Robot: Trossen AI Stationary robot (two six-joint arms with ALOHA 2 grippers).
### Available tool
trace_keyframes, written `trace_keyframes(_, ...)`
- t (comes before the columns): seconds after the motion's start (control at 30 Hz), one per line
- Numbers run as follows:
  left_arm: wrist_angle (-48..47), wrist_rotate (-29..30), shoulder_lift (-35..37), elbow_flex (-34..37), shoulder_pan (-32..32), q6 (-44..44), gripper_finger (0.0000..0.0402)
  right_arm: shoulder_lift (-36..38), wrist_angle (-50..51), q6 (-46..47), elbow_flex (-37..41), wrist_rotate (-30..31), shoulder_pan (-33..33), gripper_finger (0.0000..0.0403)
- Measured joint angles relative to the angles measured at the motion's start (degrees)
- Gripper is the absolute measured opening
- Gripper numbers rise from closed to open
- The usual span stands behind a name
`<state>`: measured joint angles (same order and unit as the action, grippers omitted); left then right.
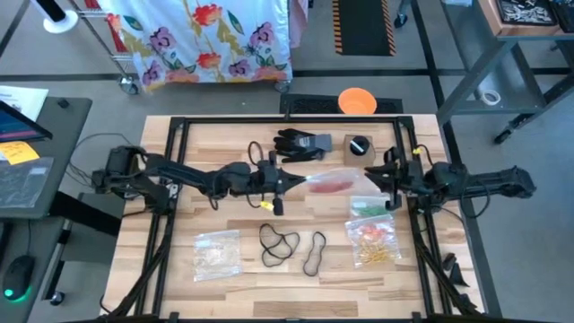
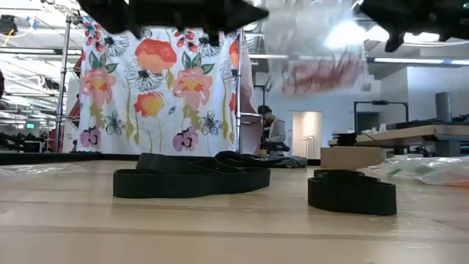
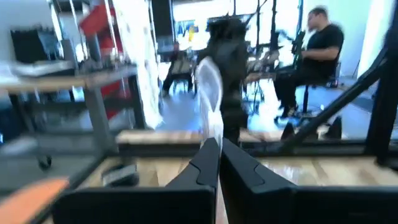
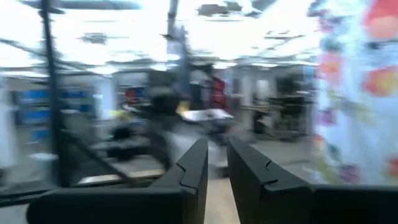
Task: Sort rubber bands
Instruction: Close the transparent zip bag containing the red rubber bands
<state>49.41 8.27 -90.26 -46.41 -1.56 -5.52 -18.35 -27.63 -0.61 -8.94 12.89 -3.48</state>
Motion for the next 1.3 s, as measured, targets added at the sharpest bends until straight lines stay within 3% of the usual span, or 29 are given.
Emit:
trace_keyframes(0.1,-0.18,-0.46,-2.33,-0.02,1.05,1.59,0.0,-0.74,-3.2,0.53,0.08,-3.88,-0.4,0.0062)
trace_keyframes(0.3,-1.02,-0.73,-5.49,-2.99,0.88,3.37,0.0,-3.25,-5.6,-3.87,0.01,-3.83,-2.12,0.0084)
trace_keyframes(0.63,-5.1,-3.85,-10.3,-9.1,0.76,3.31,0.0,-20.82,-9.9,-4.22,-4.07,-3.85,-2.11,0.0224)
trace_keyframes(0.73,-6.91,-4.63,-10.29,-9.97,0.76,3.12,0.0,-25.99,-10.35,-3.56,-5.97,-3.85,-1.7,0.0248)
trace_keyframes(1.03,-7.15,-4.81,-10.23,-10.14,0.06,1.7,0.0,-40.07,-16.17,-2.46,-10.04,-5.5,-1.26,0.0255)
trace_keyframes(1.3,-6.34,-4.78,-10.23,-10.14,0.06,1.79,0.0,-43.62,-16.03,-2.53,-11.16,-5.56,-1.23,0.0253)
